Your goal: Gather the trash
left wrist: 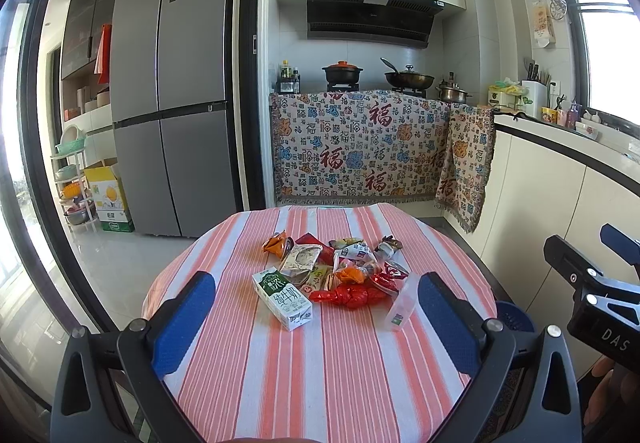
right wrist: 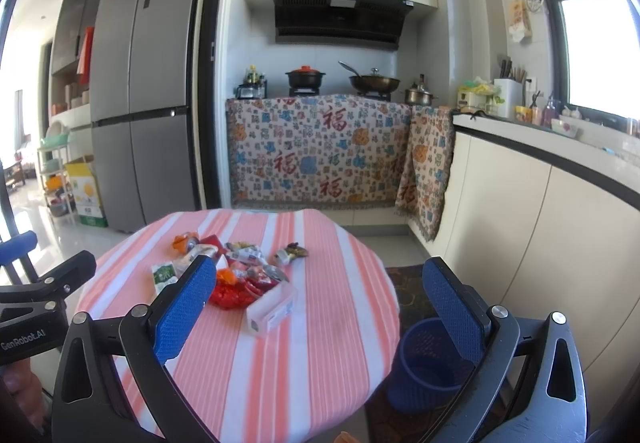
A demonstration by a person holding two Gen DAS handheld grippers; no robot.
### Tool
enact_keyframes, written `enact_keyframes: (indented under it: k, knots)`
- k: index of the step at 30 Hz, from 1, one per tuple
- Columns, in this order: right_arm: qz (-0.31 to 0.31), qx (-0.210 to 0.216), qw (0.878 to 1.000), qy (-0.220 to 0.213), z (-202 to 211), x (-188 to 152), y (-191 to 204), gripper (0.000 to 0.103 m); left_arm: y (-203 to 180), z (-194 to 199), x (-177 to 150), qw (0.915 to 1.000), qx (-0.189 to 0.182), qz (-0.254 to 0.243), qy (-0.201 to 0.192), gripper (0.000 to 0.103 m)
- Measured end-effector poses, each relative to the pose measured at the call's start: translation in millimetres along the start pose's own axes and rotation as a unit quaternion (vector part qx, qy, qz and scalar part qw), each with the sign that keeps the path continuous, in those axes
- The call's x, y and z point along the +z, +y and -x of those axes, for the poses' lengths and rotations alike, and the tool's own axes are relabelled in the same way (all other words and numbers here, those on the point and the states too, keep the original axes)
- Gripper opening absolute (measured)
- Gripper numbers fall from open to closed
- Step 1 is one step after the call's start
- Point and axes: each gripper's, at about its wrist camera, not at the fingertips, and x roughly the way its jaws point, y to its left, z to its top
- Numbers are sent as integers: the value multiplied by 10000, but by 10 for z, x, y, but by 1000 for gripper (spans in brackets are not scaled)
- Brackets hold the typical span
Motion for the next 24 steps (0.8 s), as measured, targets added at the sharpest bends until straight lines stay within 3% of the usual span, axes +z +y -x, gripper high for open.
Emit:
enact_keyframes:
  k: [17, 24]
  knots:
    - [13, -6, 10000, 42, -42, -42, 0, 103, 29, -19, -87, 10000, 56, 17, 58, 103]
    - [8, 42, 9998, 195, -181, -132, 22, 103, 146, -175, -181, 9994, 222, 14, 259, 103]
